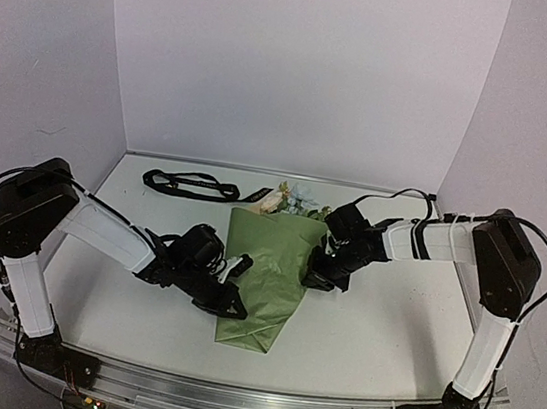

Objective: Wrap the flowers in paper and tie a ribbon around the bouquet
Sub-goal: Press the fold line on the folded bouquet.

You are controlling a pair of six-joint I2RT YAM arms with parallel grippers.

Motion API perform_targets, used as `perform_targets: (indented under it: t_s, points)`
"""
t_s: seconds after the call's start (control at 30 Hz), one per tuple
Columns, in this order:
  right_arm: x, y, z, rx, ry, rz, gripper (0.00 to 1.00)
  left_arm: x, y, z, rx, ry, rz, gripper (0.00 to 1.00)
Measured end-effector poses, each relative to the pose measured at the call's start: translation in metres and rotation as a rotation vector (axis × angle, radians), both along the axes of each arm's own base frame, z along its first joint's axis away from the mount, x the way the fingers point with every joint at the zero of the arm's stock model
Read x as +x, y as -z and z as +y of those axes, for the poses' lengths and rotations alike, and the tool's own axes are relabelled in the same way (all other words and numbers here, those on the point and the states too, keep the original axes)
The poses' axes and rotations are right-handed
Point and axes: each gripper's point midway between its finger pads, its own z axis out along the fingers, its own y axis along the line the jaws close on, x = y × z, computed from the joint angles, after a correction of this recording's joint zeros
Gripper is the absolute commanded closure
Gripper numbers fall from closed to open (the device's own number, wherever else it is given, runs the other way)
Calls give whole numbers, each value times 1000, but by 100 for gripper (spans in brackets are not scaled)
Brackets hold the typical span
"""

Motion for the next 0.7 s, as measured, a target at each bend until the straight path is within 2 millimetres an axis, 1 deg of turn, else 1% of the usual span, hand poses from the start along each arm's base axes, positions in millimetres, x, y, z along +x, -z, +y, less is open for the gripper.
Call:
perform_targets:
  t_s: [0.13, 0.2, 0.27, 0.33, 0.4, 0.47, 0.53, 0.6, 0.7]
  points:
    - [-2, -6, -3, -29, -20, 12, 74, -7, 3, -2, -9, 9, 23, 94]
    - [-5, -10, -4, -38, -28, 14, 69, -11, 4, -5, -15, 18, 28, 94]
    - [-10, -16, -6, -49, -35, 18, 68, -15, 5, -8, -20, 23, 33, 94]
    - [-18, -26, -6, -55, -47, 12, 68, -18, 5, -10, -26, 24, 35, 94]
    - [-29, -39, -1, -44, -72, -7, 70, -18, 5, -11, -29, 21, 38, 94]
    - [-44, -51, 9, -27, -109, -23, 73, -19, 5, -11, -29, 15, 44, 94]
    - [-60, -58, 22, -9, -151, -28, 77, -19, 5, -11, -31, 13, 45, 94]
    - [-76, -59, 35, 6, -187, -14, 80, -20, 6, -11, -34, 13, 44, 94]
    - [-94, -49, 51, 26, -220, 36, 82, -21, 6, -10, -36, 14, 41, 94]
